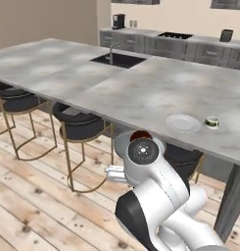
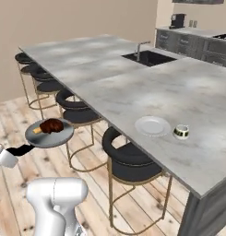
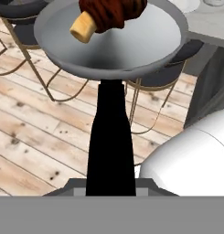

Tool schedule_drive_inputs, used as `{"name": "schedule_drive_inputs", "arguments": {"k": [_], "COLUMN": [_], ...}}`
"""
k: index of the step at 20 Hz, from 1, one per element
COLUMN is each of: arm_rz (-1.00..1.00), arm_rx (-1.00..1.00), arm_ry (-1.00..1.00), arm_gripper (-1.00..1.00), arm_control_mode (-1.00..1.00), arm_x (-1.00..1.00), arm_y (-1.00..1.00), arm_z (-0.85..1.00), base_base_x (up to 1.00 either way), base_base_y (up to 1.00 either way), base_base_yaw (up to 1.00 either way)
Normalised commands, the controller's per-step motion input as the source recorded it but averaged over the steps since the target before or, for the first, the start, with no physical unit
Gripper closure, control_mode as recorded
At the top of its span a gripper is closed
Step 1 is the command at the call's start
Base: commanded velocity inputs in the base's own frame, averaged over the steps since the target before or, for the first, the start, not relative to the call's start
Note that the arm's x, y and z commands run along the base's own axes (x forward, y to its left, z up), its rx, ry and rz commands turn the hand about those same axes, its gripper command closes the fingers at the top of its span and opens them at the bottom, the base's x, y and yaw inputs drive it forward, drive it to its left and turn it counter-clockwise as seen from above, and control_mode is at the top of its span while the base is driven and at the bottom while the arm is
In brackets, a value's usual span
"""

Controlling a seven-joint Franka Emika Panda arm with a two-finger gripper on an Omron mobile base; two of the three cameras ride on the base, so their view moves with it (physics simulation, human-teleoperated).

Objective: Pick up the pan with the steak in it and place it on the dining table. Then place the steak on the plate.

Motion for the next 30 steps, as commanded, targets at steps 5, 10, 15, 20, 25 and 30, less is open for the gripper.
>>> {"name": "schedule_drive_inputs", "arguments": {"k": [5,10,15,20,25,30], "arm_rz": [0.0,0.0,0.0,0.0,0.0,0.0], "arm_rx": [0.0,0.0,0.0,0.0,0.0,0.0], "arm_ry": [0.0,0.0,0.0,0.0,0.0,0.0], "arm_gripper": [1.0,1.0,1.0,1.0,1.0,1.0], "arm_control_mode": [1.0,1.0,1.0,1.0,1.0,1.0], "arm_x": [0.0,0.0,0.0,0.0,0.0,0.0], "arm_y": [0.0,0.0,0.0,0.0,0.0,0.0], "arm_z": [0.0,0.0,0.0,0.0,0.0,0.0], "base_base_x": [0.03,0.03,0.03,0.04,0.03,-0.24], "base_base_y": [0.03,0.03,0.04,0.04,0.05,0.04], "base_base_yaw": [-0.49,-0.49,-0.49,-0.49,-0.49,-0.26]}}
